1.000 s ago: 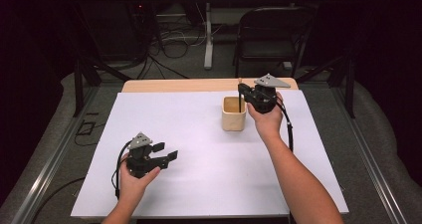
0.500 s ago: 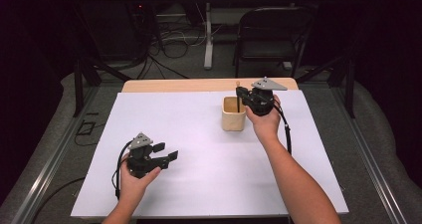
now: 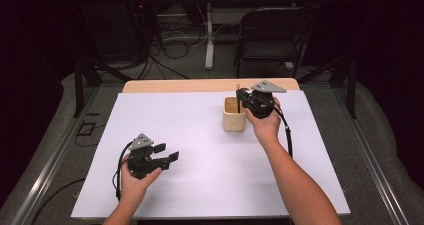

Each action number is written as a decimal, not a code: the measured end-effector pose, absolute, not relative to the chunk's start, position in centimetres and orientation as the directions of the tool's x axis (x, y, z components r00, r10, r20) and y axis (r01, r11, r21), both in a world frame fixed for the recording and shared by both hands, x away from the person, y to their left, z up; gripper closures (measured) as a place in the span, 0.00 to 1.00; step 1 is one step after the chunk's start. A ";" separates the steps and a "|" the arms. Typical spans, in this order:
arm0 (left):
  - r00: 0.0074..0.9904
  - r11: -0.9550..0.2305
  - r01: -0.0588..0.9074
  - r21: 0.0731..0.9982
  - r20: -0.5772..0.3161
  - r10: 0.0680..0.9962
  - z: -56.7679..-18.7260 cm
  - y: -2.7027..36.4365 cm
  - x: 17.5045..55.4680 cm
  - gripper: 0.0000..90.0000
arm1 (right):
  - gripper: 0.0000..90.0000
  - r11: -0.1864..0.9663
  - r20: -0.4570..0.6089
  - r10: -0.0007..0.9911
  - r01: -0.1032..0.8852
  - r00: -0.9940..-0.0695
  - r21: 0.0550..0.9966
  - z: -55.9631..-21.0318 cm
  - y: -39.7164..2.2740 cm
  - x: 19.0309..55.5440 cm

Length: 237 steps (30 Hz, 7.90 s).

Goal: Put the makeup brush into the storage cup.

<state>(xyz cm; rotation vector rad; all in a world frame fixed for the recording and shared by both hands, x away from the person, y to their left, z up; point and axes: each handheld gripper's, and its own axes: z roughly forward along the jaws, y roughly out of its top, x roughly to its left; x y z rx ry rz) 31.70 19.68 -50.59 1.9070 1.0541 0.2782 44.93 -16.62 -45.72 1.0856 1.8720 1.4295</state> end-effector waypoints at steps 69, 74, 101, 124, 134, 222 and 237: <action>0.603 -0.210 0.562 0.800 -0.222 0.766 -50.7 19.7 31.6 0.39 | 0.39 0.199 0.027 0.845 0.362 -0.534 0.911 -47.3 -16.6 44.5; 0.601 -0.207 0.561 0.801 -0.222 0.768 -50.7 19.8 31.6 0.39 | 0.36 0.204 0.025 0.844 0.364 -0.535 0.909 -47.1 -16.3 44.3; 0.597 -0.203 0.562 0.802 -0.223 0.771 -50.6 20.0 31.5 0.39 | 0.33 0.238 0.016 0.804 0.347 -0.594 0.907 -46.0 -15.5 42.5; 0.593 -0.193 0.563 0.804 -0.230 0.772 -50.5 20.3 31.5 0.39 | 0.33 0.262 0.028 0.761 0.346 -0.648 0.901 -44.8 -15.9 39.7; 0.589 -0.189 0.562 0.806 -0.229 0.775 -50.5 20.4 31.5 0.39 | 0.33 0.285 0.018 0.737 0.335 -0.675 0.898 -44.4 -15.5 38.6; 0.578 -0.185 0.568 0.802 -0.229 0.783 -50.4 21.0 31.3 0.39 | 0.32 0.374 0.073 0.788 0.569 -0.612 0.732 -51.9 -22.4 28.9; 0.574 -0.181 0.567 0.804 -0.228 0.786 -50.4 21.1 31.3 0.39 | 0.32 0.378 0.050 0.790 0.550 -0.611 0.745 -52.6 -22.2 28.4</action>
